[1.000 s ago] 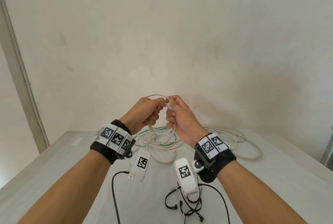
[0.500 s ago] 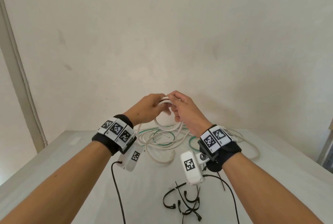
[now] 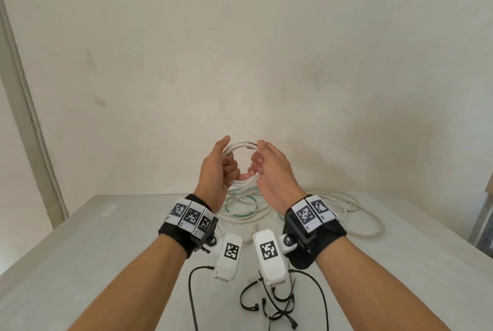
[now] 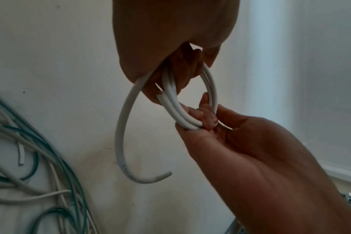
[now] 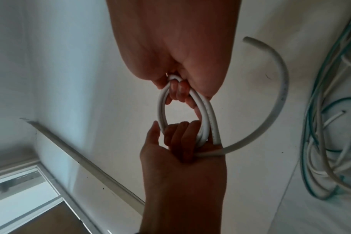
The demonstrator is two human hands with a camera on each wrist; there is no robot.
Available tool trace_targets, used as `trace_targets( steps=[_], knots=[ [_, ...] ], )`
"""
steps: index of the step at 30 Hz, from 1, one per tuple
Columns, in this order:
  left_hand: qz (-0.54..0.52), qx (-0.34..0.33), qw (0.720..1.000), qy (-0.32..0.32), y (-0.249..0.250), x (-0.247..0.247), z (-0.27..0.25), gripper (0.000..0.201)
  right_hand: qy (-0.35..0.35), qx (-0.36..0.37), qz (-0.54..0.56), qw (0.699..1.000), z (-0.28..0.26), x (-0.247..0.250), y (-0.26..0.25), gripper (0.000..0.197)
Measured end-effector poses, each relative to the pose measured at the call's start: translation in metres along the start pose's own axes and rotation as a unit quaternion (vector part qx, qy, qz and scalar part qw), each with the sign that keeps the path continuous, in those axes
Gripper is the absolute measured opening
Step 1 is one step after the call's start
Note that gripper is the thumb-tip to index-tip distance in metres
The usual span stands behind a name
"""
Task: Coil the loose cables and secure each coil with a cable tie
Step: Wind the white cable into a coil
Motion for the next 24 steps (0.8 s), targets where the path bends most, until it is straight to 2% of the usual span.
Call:
trace_targets(
  steps=[4,8,12,18,24],
  knots=[
    [-0.035,-0.025,0.999,0.033,0.0,-0.003,-0.005,0.037,-0.015,0.009,-0.094,0.995,0.0,-0.001,0.001,0.024],
    [-0.047,-0.041,0.997,0.053,0.001,-0.007,-0.007,0.034,-0.018,0.018,-0.123,0.992,-0.002,-0.004,0.005,0.018],
    [-0.029,-0.018,0.999,0.012,0.001,-0.007,-0.003,0.035,-0.014,0.01,-0.153,0.988,-0.001,0.0,0.004,0.027],
    [-0.006,0.112,0.989,-0.094,-0.011,-0.003,-0.005,0.034,0.03,-0.055,0.003,0.998,0.002,0.019,0.007,0.03],
    [0.012,0.142,0.978,-0.153,-0.014,0.001,-0.01,0.033,0.057,-0.095,0.14,0.984,0.004,0.025,0.014,0.038]
  ],
)
Point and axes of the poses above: each hand's wrist, its own z-axis towards the middle knuckle, its own x-axis out of the back of the hand, y = z × x, the point moved 4 cm from there along z, towards the middle knuckle, and after that the axes turned 14 degrees about -z, right-handed, at the moved point
